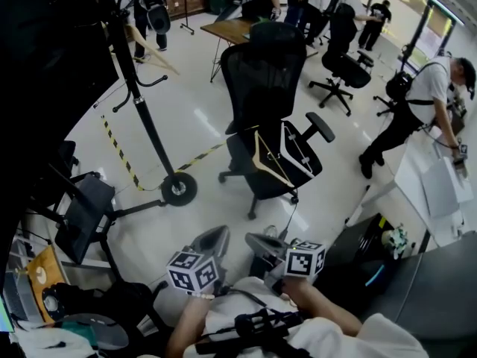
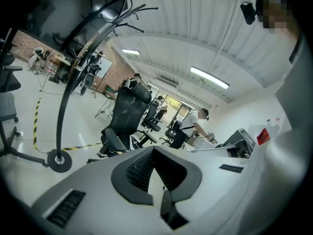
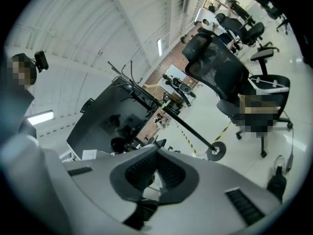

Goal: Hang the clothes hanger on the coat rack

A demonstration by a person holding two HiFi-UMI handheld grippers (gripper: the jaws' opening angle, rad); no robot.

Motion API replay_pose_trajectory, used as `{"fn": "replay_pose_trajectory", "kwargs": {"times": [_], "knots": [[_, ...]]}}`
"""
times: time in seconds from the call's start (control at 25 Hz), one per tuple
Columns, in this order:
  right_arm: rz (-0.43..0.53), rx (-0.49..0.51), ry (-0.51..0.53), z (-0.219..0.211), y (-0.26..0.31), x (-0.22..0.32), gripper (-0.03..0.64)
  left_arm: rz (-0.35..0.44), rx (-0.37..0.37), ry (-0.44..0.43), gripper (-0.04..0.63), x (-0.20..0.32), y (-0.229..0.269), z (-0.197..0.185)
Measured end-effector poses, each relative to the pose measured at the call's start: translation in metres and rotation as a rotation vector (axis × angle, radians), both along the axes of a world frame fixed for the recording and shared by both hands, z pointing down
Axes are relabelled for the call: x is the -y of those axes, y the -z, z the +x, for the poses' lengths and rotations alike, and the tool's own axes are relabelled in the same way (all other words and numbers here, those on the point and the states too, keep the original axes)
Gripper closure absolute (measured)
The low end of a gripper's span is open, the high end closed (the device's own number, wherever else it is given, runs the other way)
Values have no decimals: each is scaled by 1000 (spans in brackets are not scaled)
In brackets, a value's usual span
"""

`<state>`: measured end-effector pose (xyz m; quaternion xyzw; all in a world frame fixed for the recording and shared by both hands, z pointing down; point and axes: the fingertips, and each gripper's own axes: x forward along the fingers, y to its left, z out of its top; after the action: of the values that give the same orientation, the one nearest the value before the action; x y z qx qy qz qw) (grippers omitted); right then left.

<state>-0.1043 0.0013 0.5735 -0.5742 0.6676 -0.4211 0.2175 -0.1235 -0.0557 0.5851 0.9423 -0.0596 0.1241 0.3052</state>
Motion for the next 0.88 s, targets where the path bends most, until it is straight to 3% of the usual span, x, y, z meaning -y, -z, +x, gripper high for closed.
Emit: {"fn": "replay_pose_trajectory", "kwargs": {"times": [0.24,0.88], "knots": [[1,-16,-17,25,-4,2,618,36,33,-26,607,7,-4,37],[51,18,-156,177,6,21,618,59,105,-136,607,23,-12,173]]}}
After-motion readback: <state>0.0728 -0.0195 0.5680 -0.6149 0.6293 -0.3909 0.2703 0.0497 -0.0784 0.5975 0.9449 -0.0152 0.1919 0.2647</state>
